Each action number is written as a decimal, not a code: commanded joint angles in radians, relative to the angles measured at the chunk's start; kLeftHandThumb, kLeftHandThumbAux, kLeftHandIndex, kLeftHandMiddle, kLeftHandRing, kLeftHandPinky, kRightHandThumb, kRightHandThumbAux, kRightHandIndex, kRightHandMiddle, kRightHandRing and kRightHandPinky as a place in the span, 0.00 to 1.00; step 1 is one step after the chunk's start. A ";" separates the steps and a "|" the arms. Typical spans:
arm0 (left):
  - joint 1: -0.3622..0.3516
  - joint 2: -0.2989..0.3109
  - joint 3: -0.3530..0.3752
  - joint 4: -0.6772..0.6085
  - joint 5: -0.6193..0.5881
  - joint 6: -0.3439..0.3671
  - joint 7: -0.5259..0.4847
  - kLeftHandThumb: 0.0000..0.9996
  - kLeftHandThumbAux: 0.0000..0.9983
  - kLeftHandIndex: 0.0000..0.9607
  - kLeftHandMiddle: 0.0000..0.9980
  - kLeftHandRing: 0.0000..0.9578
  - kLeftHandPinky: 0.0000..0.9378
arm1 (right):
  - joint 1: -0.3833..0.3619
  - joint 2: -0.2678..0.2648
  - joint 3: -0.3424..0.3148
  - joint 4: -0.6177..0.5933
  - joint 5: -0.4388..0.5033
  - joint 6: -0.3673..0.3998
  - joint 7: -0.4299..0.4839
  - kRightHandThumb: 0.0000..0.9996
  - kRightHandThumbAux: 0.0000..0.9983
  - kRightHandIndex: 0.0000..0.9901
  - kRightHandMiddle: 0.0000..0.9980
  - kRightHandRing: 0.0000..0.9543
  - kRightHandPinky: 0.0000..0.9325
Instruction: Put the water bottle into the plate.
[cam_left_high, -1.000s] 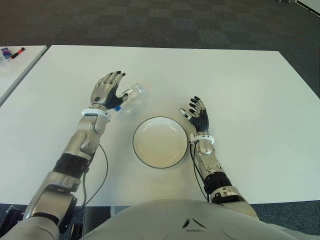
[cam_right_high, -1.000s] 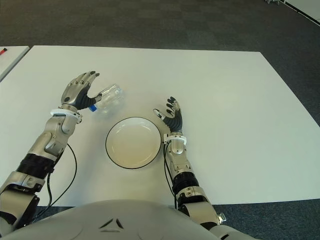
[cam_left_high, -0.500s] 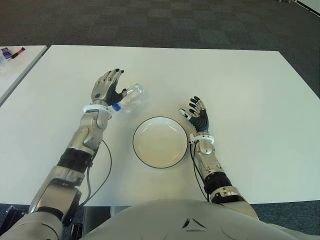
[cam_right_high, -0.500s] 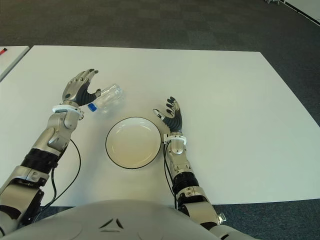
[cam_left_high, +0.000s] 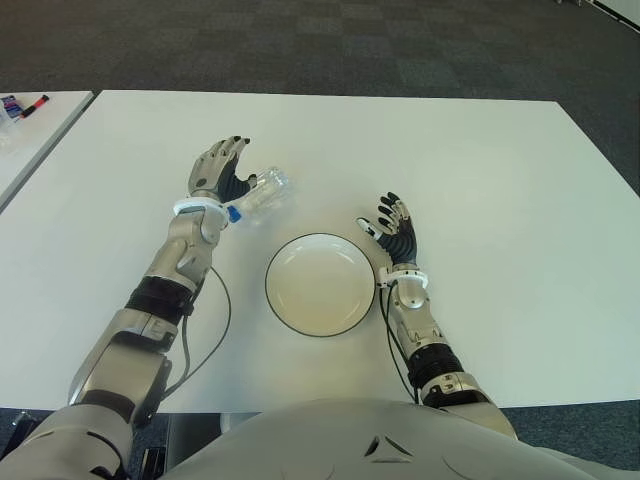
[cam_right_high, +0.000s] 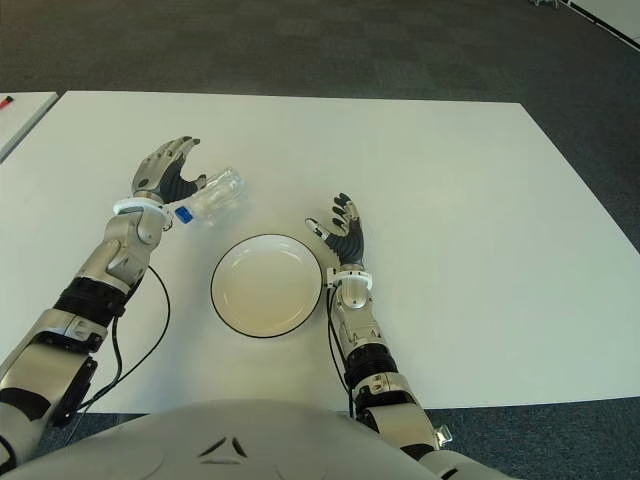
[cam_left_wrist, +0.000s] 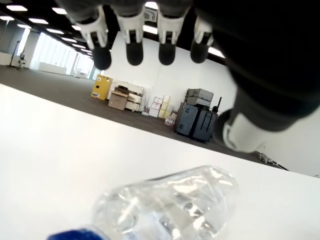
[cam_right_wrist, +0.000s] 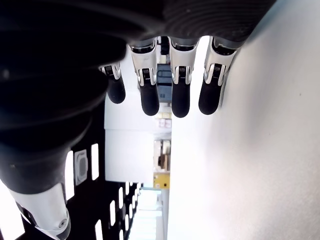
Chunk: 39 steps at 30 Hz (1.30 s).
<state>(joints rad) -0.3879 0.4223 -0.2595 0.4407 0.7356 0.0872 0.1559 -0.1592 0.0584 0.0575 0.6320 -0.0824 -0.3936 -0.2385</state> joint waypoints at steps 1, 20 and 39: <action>-0.019 0.009 -0.023 0.043 -0.001 -0.016 -0.010 0.46 0.62 0.00 0.04 0.04 0.13 | 0.035 0.030 -0.001 0.031 0.000 0.029 0.000 0.52 0.74 0.11 0.18 0.18 0.23; -0.096 0.011 -0.062 0.168 -0.016 -0.053 -0.044 0.45 0.61 0.00 0.01 0.03 0.12 | 0.033 0.032 0.002 0.039 -0.010 0.029 -0.003 0.49 0.74 0.11 0.17 0.18 0.23; -0.122 0.011 -0.091 0.195 -0.045 -0.089 -0.105 0.46 0.53 0.00 0.02 0.04 0.12 | 0.021 0.031 0.003 0.061 -0.016 0.037 -0.011 0.48 0.72 0.11 0.17 0.18 0.22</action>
<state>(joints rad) -0.4980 0.4301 -0.3379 0.6279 0.6987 0.0042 0.0785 -0.1605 0.0583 0.0608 0.6504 -0.0985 -0.4062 -0.2499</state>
